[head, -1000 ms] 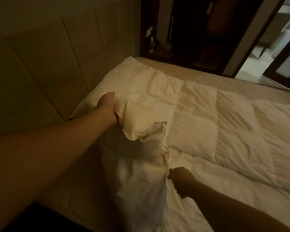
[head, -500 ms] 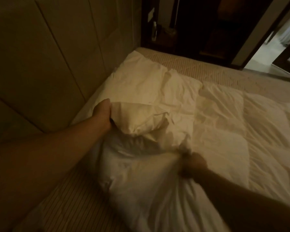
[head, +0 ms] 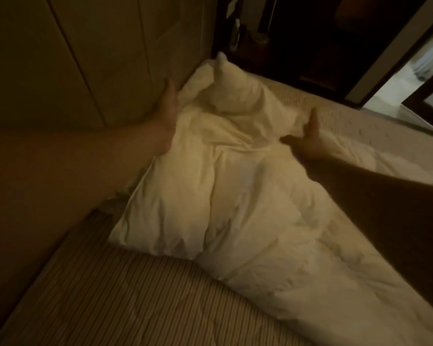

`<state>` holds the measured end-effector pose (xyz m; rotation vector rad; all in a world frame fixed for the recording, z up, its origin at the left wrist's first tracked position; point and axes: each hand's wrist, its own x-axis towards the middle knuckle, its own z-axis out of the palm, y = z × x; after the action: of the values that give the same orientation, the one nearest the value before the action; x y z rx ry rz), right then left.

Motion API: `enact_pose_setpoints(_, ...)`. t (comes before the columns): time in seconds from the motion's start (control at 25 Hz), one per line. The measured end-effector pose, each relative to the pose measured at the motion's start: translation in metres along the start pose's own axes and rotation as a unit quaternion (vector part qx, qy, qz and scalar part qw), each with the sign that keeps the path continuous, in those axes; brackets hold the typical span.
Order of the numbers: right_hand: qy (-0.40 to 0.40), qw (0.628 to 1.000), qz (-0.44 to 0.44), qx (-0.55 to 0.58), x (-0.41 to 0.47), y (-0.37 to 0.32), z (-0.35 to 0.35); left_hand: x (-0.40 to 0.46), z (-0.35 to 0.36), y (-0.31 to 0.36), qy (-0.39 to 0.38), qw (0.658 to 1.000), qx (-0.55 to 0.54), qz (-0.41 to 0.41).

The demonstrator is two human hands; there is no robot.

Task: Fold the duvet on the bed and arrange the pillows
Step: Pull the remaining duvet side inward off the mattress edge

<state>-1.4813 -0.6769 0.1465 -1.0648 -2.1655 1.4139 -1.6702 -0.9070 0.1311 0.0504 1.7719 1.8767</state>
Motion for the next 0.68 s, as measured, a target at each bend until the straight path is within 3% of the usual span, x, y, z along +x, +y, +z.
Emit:
enact_pose_setpoints(0.12, -0.092, 0.984, 0.064, -0.135, -0.037, 0.033, 0.005, -0.027, 0.011, -0.027, -0.012, 0.992, 0.128, 0.001)
enact_pose_setpoints(0.28, -0.098, 0.940, 0.075, -0.319, -0.073, 0.059, -0.034, -0.062, 0.038, -0.033, -0.002, 0.952, 0.302, 0.055)
enact_pose_setpoints(0.36, -0.107, 0.914, 0.071, -0.386, -0.100, 0.070, -0.069, -0.081, 0.063, -0.033, -0.036, 0.931, 0.354, 0.082)
enact_pose_setpoints(0.52, -0.073, 0.916, 0.085, -0.386, -0.152, 0.096, -0.159, -0.144, 0.141, -0.025, -0.114, 0.885, 0.431, 0.134)
enact_pose_setpoints(0.68, -0.010, 0.929, 0.096, -0.357, -0.216, 0.112, -0.271, -0.235, 0.234, -0.023, -0.192, 0.785, 0.541, 0.233)
